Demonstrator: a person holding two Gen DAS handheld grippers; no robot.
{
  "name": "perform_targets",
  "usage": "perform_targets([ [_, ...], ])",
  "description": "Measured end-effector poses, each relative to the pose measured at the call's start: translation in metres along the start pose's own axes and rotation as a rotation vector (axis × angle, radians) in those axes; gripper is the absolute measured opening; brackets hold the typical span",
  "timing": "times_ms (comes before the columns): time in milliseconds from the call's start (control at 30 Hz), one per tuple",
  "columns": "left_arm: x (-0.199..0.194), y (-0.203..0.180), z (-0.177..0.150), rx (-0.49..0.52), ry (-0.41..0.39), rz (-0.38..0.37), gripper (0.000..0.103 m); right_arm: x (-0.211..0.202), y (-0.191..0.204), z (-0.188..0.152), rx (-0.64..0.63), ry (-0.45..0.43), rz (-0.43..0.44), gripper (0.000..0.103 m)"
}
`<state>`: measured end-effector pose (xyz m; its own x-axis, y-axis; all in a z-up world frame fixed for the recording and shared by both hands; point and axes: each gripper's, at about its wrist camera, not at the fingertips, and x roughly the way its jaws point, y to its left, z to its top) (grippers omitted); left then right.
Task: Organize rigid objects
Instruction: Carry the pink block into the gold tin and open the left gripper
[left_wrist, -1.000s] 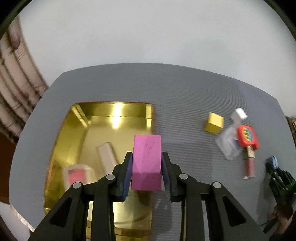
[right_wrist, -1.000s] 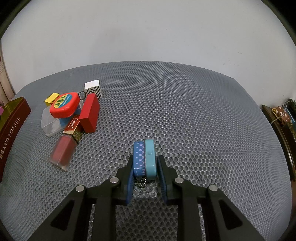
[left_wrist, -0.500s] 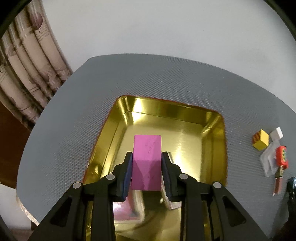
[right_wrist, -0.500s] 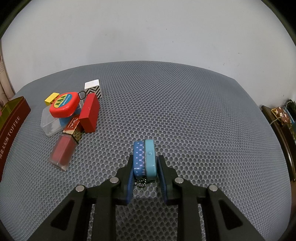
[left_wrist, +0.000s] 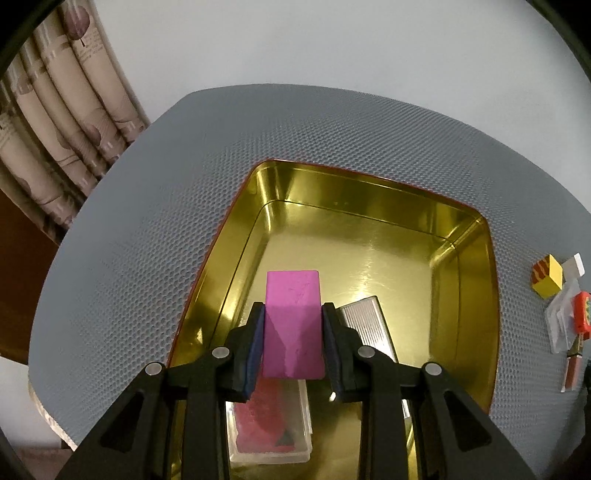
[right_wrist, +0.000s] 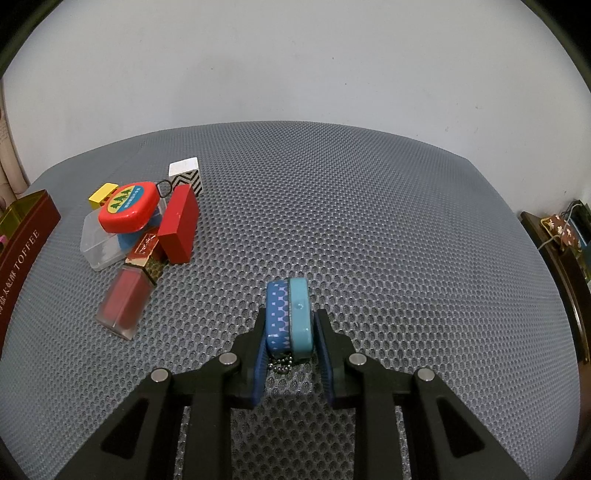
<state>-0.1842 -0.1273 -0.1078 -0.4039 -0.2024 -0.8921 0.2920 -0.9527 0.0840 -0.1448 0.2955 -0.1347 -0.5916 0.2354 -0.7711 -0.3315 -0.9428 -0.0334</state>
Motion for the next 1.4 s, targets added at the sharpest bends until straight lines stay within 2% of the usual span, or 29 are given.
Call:
perform_targets([
  [500,0.002,-0.007,-0.002,0.035,-0.012,0.020,0.030,0.002,-0.007,0.001,-0.004,0.000,-0.004,0.024],
  [733,-0.011,-0.010,-0.004,0.063,-0.043,0.006,0.045,0.004,-0.013,0.002,-0.007,0.000,-0.008,0.024],
  [1000,-0.038,-0.006,-0.008,0.082,-0.107,-0.006,0.052,0.006,-0.028,0.003,-0.014,-0.001,-0.016,0.024],
  [1200,-0.058,0.006,-0.028,0.080,-0.164,0.020,0.059,0.008,-0.043,0.004,-0.016,-0.001,-0.018,0.024],
  [1400,-0.075,0.016,-0.057,0.078,-0.196,0.038,0.060,0.009,-0.055,0.005,-0.023,-0.002,-0.027,0.023],
])
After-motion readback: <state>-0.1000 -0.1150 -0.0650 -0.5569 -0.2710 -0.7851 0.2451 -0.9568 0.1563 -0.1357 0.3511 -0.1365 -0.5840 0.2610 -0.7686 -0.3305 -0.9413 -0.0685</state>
